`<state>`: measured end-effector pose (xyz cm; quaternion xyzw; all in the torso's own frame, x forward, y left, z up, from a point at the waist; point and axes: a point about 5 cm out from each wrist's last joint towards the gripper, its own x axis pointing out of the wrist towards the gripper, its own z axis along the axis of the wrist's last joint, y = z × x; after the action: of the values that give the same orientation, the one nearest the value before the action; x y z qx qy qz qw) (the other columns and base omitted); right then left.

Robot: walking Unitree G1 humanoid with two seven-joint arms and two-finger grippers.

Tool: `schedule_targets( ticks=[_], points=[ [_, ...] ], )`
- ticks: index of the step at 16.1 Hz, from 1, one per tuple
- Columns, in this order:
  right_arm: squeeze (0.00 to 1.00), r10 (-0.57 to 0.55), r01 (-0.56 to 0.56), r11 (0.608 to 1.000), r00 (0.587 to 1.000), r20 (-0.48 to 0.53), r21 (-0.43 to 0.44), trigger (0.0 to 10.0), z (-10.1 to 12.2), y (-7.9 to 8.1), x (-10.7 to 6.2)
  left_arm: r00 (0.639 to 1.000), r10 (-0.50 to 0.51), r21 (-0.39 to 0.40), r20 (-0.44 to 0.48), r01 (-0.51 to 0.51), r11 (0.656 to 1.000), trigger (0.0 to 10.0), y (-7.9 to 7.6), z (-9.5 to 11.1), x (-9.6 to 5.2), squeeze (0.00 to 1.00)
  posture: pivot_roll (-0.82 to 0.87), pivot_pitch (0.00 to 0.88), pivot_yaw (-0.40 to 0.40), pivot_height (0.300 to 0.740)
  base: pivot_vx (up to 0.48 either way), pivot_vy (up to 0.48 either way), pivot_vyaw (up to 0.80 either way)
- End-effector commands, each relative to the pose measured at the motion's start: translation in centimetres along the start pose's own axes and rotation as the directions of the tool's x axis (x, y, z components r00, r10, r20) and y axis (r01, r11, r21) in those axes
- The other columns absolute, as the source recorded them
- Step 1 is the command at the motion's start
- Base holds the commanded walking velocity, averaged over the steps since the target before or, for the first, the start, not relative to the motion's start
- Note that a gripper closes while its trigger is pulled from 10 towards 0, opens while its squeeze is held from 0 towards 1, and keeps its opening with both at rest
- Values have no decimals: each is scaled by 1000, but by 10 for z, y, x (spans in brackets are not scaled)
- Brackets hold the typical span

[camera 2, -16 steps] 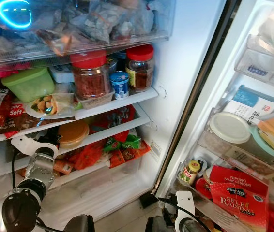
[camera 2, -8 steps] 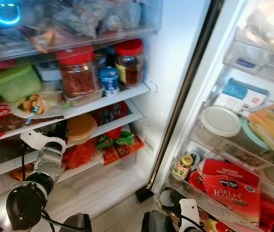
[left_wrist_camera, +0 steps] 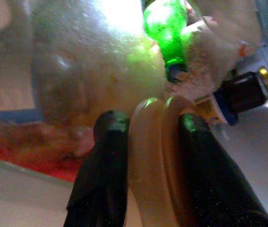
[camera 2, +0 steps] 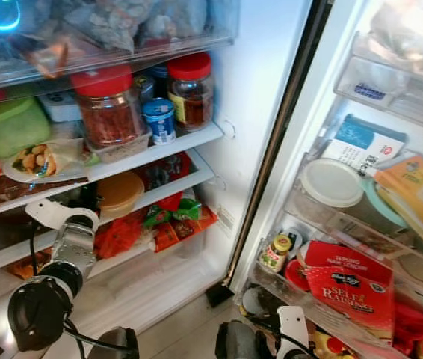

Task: Restocking fridge

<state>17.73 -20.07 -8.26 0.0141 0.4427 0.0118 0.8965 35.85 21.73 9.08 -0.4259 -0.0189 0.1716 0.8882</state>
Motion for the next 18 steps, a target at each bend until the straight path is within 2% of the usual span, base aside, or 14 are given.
schedule_targets(
  ticks=[1,4,5,6,7,8,10,12,13,14,16,18],
  points=[
    [0,-4,4,1000,999,-46,1,10000,-13,-2,-3,995,-60,18,83,59,998,10000,-20,23,10,0,-172,77,-65,641,0,0,0],
    [0,2,-2,1000,999,-40,2,10000,-11,-1,-2,993,-57,40,99,54,998,10000,-16,25,10,20,-166,74,-63,641,0,0,0],
    [0,3,-3,1000,999,-39,2,10000,-11,0,-2,993,-58,37,107,54,998,10000,-15,27,9,533,-163,72,-63,641,0,0,0],
    [0,4,-4,1000,999,-39,2,10000,-10,0,-2,992,-60,37,110,56,998,10000,-15,27,9,541,-161,71,-63,641,0,0,0],
    [0,4,-4,1000,999,-38,1,10000,-10,0,-2,992,-60,37,113,57,998,10000,-14,27,9,761,-160,70,-62,641,0,0,0],
    [0,5,-5,1000,999,-38,2,10000,-9,0,-2,991,-57,30,118,54,998,10000,-13,28,9,765,-159,69,-61,641,0,0,0],
    [0,9,-9,1000,999,-38,2,10000,-8,1,-1,991,-45,-10,129,46,999,10000,-10,28,8,733,-154,68,-59,641,0,0,0],
    [0,12,-12,1000,999,-40,2,10000,-8,2,-1,992,-21,-104,125,34,994,10000,-4,23,5,671,-151,67,-59,641,0,0,0],
    [0,13,-13,1000,999,-40,2,10000,-8,2,-1,993,-19,-138,121,35,990,10000,-2,20,4,310,-151,67,-59,641,0,0,0],
    [0,14,-14,1000,999,-40,2,10000,-8,2,-1,993,-15,-169,120,35,985,10000,0,18,3,0,-151,67,-59,641,0,0,0],
    [0,14,-14,1000,999,-40,2,10000,-8,2,-1,993,-21,-206,117,45,977,10000,3,15,1,0,-146,67,-58,641,0,0,0],
    [0,15,-15,1000,999,-40,2,10000,-8,2,-1,993,-32,-207,114,56,977,10000,6,13,-2,0,-149,67,-57,641,0,0,0]
  ],
)
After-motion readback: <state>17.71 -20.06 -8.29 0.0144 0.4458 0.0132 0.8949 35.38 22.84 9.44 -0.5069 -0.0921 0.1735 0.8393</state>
